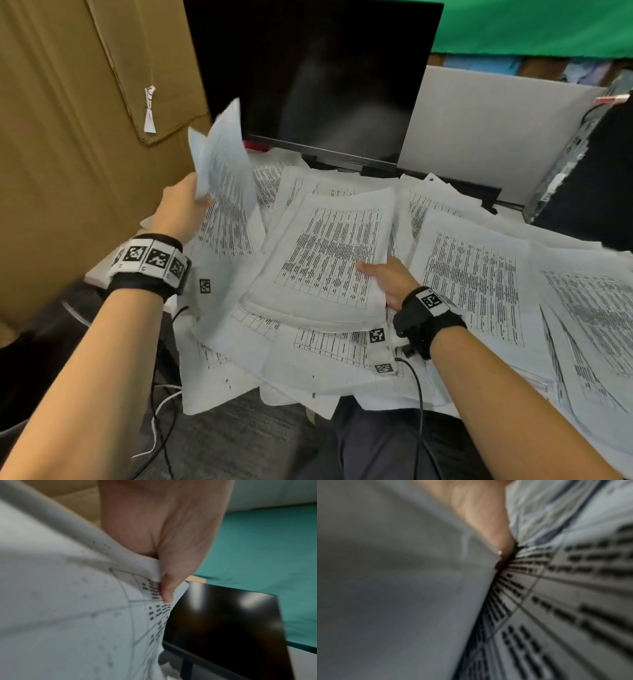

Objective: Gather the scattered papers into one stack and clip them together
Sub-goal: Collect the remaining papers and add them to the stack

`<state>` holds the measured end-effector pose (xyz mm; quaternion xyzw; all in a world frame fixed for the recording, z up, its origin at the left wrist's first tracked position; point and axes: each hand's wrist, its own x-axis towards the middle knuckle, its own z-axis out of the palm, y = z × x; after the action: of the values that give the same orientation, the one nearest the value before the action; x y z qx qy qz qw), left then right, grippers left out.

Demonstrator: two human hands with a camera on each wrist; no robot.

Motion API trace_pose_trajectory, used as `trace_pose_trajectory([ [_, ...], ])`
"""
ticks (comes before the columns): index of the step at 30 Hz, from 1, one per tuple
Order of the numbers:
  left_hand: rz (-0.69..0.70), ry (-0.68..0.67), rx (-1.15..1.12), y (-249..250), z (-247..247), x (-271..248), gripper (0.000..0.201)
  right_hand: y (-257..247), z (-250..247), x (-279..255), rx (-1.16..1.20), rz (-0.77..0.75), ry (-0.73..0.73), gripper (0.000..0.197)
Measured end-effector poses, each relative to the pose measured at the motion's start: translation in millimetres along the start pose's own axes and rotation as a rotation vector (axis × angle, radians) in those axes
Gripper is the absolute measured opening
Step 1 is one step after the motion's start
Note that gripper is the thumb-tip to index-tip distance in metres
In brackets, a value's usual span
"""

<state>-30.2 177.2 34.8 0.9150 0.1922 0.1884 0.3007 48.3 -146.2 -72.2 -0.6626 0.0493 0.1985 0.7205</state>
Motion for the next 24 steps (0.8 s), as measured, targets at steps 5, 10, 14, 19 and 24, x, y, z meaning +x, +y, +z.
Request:
trace_pose_trajectory([
  [5,0.325,0.125,0.05,60,-33,-4,0.011,5,-1,4,-0.05,-0.034,0.026,0.102],
  [10,0.572,0.357,-0.062,107,-75,-2,0.027,2,-1,2,-0.063,-0.017,0.063,0.096],
  [14,0.506,0.313,-0.308,115,-79,14,0.036,3,-2,3,-0.046,-0.037,0.051,0.081],
  [19,0.231,0.036,-0.465,87,-22,43,0.037,0,4,-1,-0.078,-0.024,0.072,0.075],
  [24,0.136,-0.154,-0.341,64,52,50,0.051,-4,0,-2,-0.114,0.002,0.151,0.073],
])
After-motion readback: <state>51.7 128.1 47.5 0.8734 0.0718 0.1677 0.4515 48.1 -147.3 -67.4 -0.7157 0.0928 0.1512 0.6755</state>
